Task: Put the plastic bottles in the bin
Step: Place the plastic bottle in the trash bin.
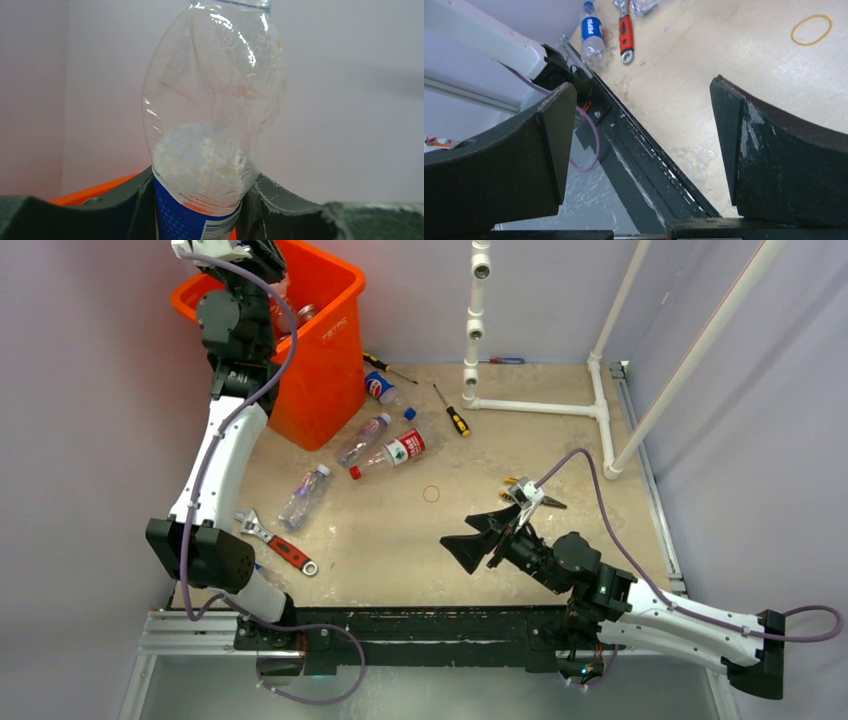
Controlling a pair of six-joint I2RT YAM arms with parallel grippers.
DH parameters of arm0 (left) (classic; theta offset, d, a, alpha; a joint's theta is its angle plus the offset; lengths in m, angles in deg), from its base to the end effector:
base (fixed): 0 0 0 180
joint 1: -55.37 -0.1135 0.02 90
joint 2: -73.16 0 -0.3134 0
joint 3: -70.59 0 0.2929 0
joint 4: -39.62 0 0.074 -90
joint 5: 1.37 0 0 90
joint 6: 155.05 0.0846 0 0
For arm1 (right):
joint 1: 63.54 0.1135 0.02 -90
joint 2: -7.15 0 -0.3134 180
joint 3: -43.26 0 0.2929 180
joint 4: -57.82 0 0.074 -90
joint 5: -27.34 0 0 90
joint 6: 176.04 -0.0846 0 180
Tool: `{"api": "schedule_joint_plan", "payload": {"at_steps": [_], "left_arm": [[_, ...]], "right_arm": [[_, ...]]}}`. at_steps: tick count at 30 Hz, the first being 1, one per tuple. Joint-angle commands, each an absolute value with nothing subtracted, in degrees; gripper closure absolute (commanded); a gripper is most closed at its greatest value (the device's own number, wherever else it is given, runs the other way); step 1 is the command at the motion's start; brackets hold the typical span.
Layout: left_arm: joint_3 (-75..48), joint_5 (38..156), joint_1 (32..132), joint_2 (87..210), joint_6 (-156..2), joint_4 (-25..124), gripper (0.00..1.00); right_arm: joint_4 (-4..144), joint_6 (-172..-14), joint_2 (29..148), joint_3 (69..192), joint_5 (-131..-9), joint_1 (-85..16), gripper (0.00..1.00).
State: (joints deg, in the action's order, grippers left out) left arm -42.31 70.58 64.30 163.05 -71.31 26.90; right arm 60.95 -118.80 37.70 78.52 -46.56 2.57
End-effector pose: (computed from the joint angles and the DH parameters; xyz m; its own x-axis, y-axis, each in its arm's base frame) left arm 0.4134 -0.0384 0.6316 0.5844 -0.1968 -0.7872 -0.0374 0.9626 -0.2684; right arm 0.1013 0.1708 0.3011 -0.4052 0.3689 -0.8365 -0.6504 0.5267 0.5473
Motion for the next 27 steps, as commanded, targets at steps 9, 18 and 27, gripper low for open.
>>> {"api": "schedule_joint_plan", "payload": {"at_steps": [9,18,27], "left_arm": [[-43.33,75.08,60.11,168.45,-83.98,32.42,0.64],[-42.49,78.34,60.26,166.98,-80.86,32.47,0.14],[-46.57,79.22,65.26,161.36,-79.68,38.63,0.04]], "right_arm": [[59.16,-120.59,36.41,77.78,-48.42,2.82,0.02],[57.51,-120.28,38.57,77.88,-48.21,2.82,0.01],[57.03,-118.95,41.33,79.37,-47.54,2.82,0.01]]}}
